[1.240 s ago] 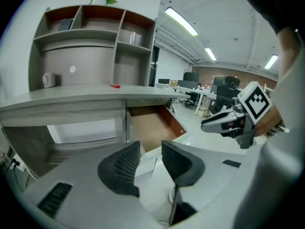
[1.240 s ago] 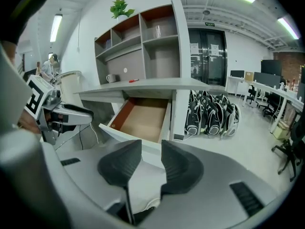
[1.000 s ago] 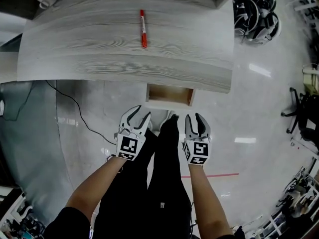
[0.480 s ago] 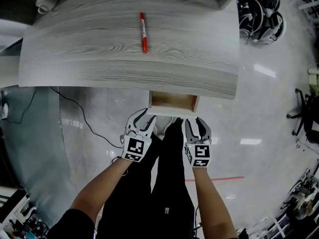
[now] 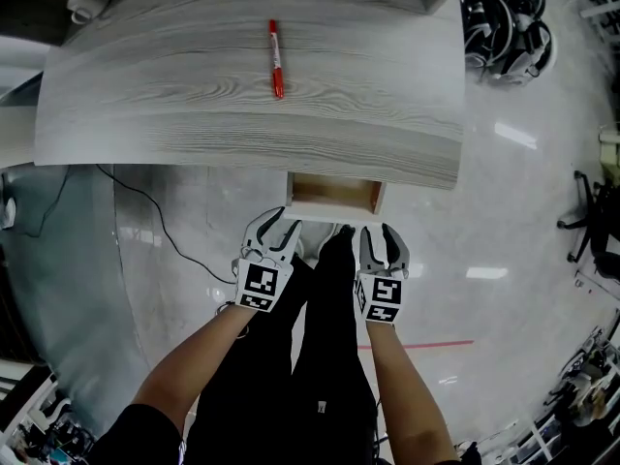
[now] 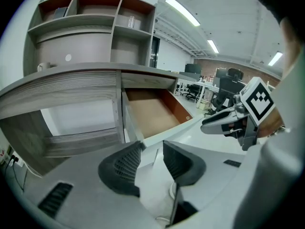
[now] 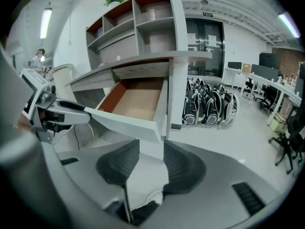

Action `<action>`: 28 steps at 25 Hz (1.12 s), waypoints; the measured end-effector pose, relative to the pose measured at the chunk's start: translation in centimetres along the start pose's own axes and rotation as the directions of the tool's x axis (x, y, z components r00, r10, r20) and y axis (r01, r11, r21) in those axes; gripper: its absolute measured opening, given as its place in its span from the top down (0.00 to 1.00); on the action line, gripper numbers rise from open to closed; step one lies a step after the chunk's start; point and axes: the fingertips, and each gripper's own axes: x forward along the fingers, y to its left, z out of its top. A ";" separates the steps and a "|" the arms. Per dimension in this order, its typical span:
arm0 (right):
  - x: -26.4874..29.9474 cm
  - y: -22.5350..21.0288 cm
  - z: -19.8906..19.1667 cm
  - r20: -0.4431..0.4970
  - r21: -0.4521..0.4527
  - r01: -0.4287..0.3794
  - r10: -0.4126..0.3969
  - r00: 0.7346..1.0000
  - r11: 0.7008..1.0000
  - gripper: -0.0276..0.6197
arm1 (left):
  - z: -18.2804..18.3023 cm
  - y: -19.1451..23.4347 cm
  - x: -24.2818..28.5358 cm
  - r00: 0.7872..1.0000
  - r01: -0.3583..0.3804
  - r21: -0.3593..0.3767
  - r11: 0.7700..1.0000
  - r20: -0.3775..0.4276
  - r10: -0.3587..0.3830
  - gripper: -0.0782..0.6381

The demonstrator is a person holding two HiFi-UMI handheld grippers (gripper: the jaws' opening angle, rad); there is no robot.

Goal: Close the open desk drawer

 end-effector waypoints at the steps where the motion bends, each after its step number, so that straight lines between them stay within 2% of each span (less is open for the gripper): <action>1: 0.0 -0.2 0.2 0.007 -0.002 0.005 -0.005 1.000 1.000 0.72 | 0.0 0.0 0.0 1.000 -0.001 -0.004 1.000 0.000 0.001 0.67; 6: 0.4 0.6 1.2 0.025 -0.069 -0.028 0.030 0.999 0.997 0.72 | 0.1 0.1 0.1 1.000 0.004 -0.006 1.000 -0.003 -0.004 0.67; 12: 0.1 0.6 1.6 0.047 -0.029 -0.026 0.027 0.999 0.999 0.72 | 0.4 0.1 -0.1 1.000 -0.009 -0.023 1.000 -0.026 0.008 0.67; 23: -1.7 -0.2 6.1 0.165 0.010 0.009 -0.010 0.986 1.000 0.77 | 4.8 0.8 -1.5 0.998 -0.027 -0.120 0.992 0.061 0.035 0.67; 28: -1.6 -0.5 6.8 0.170 0.017 0.009 -0.012 0.985 1.000 0.77 | 5.2 1.0 -1.5 0.996 -0.042 -0.170 0.985 0.066 0.054 0.67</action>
